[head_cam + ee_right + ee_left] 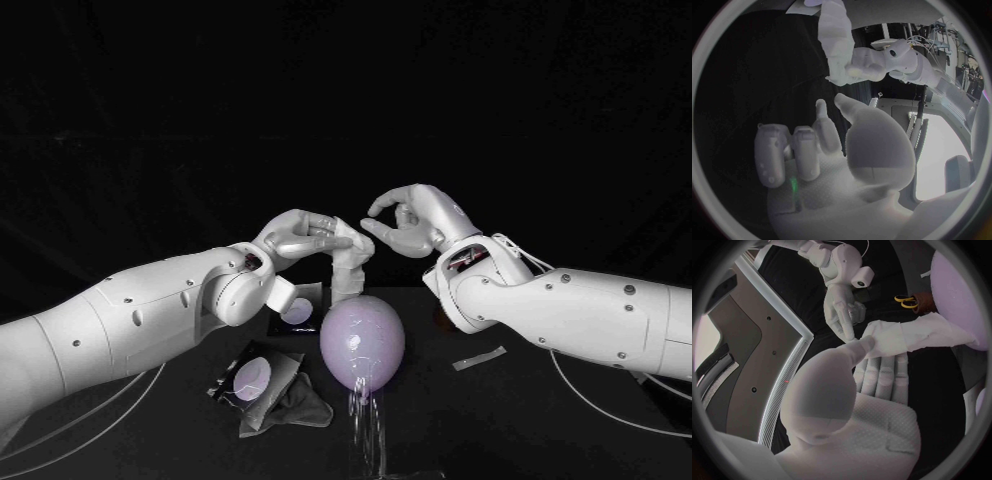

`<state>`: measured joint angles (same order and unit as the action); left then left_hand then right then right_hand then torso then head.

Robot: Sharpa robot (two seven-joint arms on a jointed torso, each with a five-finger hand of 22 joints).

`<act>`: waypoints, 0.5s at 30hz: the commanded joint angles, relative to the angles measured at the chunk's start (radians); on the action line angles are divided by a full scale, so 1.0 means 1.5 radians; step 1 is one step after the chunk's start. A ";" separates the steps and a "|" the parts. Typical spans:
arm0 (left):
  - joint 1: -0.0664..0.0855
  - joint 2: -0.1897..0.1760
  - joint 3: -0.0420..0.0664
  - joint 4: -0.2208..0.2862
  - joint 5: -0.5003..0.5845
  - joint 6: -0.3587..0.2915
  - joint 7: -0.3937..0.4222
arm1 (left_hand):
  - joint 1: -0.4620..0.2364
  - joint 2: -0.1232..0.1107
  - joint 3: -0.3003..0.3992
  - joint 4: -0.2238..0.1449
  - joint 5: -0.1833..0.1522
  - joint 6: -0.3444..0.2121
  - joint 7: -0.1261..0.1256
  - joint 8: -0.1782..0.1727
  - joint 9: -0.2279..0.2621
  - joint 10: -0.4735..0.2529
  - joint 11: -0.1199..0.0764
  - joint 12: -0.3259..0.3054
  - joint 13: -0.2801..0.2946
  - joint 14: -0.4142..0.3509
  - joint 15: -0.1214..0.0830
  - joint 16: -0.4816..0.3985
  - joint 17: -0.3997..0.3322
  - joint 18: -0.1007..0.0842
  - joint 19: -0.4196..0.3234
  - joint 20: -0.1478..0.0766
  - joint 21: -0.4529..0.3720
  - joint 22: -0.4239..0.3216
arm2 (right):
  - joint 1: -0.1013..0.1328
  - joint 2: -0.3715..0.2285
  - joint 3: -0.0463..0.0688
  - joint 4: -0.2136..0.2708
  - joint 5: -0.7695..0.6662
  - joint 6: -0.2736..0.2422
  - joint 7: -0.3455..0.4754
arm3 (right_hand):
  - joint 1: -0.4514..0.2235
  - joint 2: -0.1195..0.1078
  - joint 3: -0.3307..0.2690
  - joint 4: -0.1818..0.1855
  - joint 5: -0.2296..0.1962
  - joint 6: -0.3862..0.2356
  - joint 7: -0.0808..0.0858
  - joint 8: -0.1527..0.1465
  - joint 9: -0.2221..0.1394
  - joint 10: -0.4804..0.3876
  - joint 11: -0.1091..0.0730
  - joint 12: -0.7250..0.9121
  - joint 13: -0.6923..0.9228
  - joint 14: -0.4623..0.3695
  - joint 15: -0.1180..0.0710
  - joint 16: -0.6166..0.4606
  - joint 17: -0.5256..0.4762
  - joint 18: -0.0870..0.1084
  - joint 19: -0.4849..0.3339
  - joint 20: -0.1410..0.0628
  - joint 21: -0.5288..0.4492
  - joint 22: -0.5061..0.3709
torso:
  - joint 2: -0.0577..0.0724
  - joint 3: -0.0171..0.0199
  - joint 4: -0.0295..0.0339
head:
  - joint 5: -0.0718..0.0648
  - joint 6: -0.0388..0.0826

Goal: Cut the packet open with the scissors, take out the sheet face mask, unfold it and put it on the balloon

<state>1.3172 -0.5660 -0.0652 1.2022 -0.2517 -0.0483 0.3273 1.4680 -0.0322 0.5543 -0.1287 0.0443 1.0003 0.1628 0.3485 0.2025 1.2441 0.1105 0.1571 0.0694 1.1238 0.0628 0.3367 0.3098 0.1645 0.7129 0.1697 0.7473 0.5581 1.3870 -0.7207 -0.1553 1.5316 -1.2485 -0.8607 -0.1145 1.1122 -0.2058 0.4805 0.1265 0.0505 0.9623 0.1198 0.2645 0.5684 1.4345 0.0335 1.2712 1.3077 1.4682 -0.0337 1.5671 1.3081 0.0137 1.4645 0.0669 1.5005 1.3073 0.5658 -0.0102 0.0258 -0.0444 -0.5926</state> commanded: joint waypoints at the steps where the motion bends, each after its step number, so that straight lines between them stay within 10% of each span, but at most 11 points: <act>1: 0.001 0.002 0.001 0.001 -0.001 0.000 0.010 | -0.002 0.006 0.002 -0.002 0.002 0.003 -0.002 -0.003 0.001 0.009 -0.008 0.005 0.001 -0.001 -0.004 0.004 0.001 0.007 -0.005 -0.001 0.002 0.000 | 0.000 0.006 0.000 0.000 0.008 0.068 0.013 | -0.010 -0.008 -0.018 0.013 -0.001 -0.007 0.000 -0.007 -0.006 -0.003 0.005 -0.007 0.061 0.068 0.006 0.002 0.175 0.004 0.040 0.005 -0.006 0.158 | 0.000 -0.0004 0.0013 | -0.001 0.001; 15: 0.001 0.003 0.001 0.003 -0.005 0.000 0.010 | -0.002 0.006 0.002 -0.002 0.002 0.003 -0.002 -0.003 0.001 0.009 -0.008 0.005 0.001 -0.001 -0.004 0.004 0.001 0.007 -0.005 -0.001 0.002 0.000 | 0.001 0.030 0.000 -0.016 -0.002 0.089 -0.008 | 0.005 -0.001 -0.047 0.035 -0.001 0.016 -0.005 -0.006 -0.014 -0.001 0.001 -0.002 0.066 0.068 0.004 0.002 0.175 0.003 0.041 0.009 -0.002 0.159 | 0.001 0.0000 0.0010 | 0.000 -0.001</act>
<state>1.3172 -0.5639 -0.0655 1.2035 -0.2561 -0.0488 0.3277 1.4648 -0.0354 0.5543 -0.1287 0.0438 1.0002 0.1627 0.3479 0.2031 1.2441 0.1104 0.1616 0.0697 1.1236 0.0632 0.3367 0.3095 0.1622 0.7130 0.1698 0.7472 0.5579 1.3874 -0.6782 -0.1559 1.5096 -1.2416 -0.7573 -0.1182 1.1106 -0.2074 0.4151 0.1794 0.0504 0.9809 0.1126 0.2569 0.5496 1.4343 0.0360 1.2633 1.3081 1.4646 -0.0302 1.5660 1.3074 0.0137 1.4642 0.0739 1.4949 1.3079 0.5668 -0.0108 0.0278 -0.0457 -0.5935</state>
